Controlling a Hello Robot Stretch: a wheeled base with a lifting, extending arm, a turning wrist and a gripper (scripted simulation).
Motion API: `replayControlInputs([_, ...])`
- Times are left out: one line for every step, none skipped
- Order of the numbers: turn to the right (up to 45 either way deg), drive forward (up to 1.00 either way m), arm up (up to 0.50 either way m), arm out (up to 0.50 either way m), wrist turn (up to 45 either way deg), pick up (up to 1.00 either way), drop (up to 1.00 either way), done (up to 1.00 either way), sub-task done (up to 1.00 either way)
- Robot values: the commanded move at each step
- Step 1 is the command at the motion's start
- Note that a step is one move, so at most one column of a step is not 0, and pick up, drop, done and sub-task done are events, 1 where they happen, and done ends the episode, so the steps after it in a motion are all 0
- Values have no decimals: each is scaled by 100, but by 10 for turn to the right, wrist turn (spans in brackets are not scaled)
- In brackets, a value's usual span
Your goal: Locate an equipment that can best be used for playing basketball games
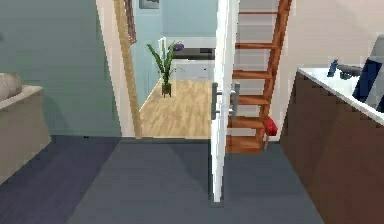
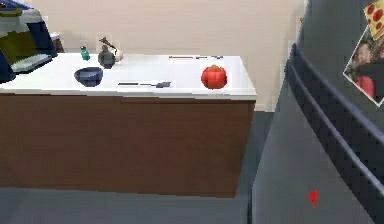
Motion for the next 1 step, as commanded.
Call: replayControlInputs([30,0,0,0,0,0,0,0,0])
